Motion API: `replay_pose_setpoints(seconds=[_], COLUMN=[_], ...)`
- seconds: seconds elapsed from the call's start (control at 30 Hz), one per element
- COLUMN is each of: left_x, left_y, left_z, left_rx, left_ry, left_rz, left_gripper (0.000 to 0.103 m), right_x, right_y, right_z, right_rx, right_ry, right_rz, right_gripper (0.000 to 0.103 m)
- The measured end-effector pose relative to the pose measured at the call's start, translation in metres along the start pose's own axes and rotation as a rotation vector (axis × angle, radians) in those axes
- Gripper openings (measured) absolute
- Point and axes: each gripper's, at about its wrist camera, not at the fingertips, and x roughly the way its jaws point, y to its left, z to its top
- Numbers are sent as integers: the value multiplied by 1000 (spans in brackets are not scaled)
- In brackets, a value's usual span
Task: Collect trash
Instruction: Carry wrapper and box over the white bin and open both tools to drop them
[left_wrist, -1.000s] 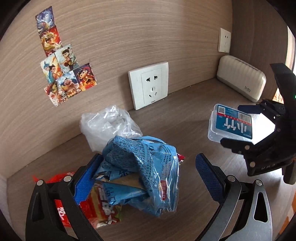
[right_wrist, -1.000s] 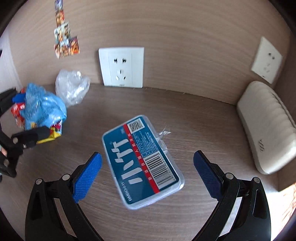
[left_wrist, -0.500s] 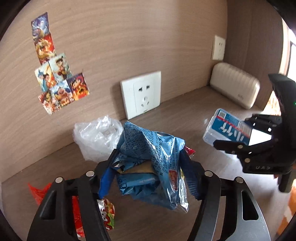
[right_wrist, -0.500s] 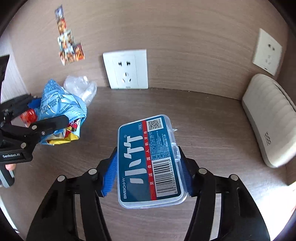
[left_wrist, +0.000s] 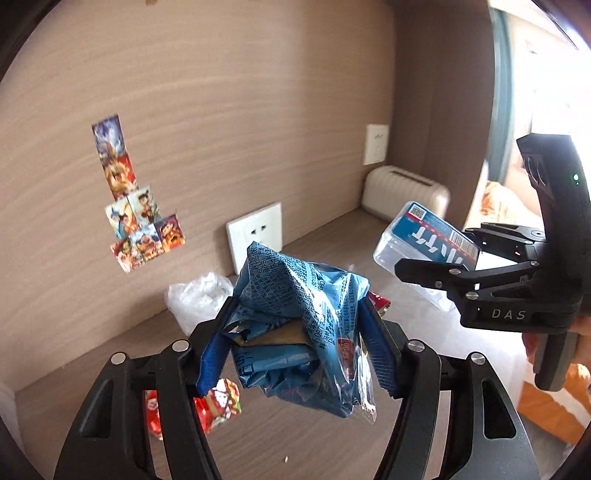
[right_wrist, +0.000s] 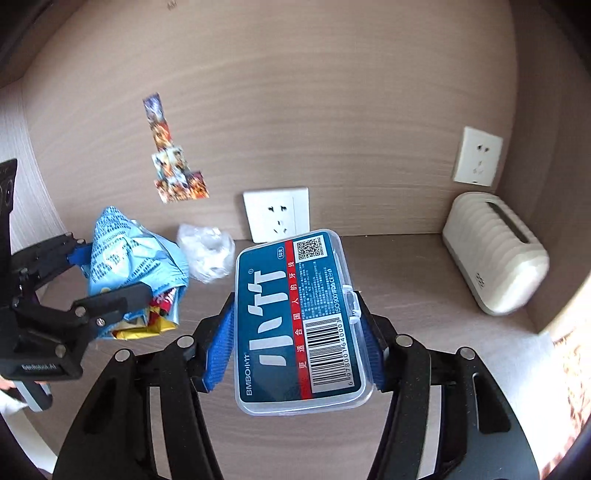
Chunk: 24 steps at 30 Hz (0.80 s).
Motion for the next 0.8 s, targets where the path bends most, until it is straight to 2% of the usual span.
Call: replay_pose_setpoints(seconds=[0.2,0.37,0.6,0.8], left_x=[-32,-47,-68,-89], left_y=[-5,-22,-65,-122], left_z=[-11,-23,-42,-57], left_rx=[69,114,167,207], left_ry=[-44,-34,-34,-37], left_rz=[-112,-201,-288,-345], left_gripper=[64,64,64,64], right_x=[-38,-73,-121,-169], right_y=[28,42,38,26], right_z=[-24,-53,-93,-133], right_rx=[96,159,240,288], right_ry=[-32,-15,-9,-21], right_rz=[-95,-171,-265,-307], right_gripper=[59,59,59,59])
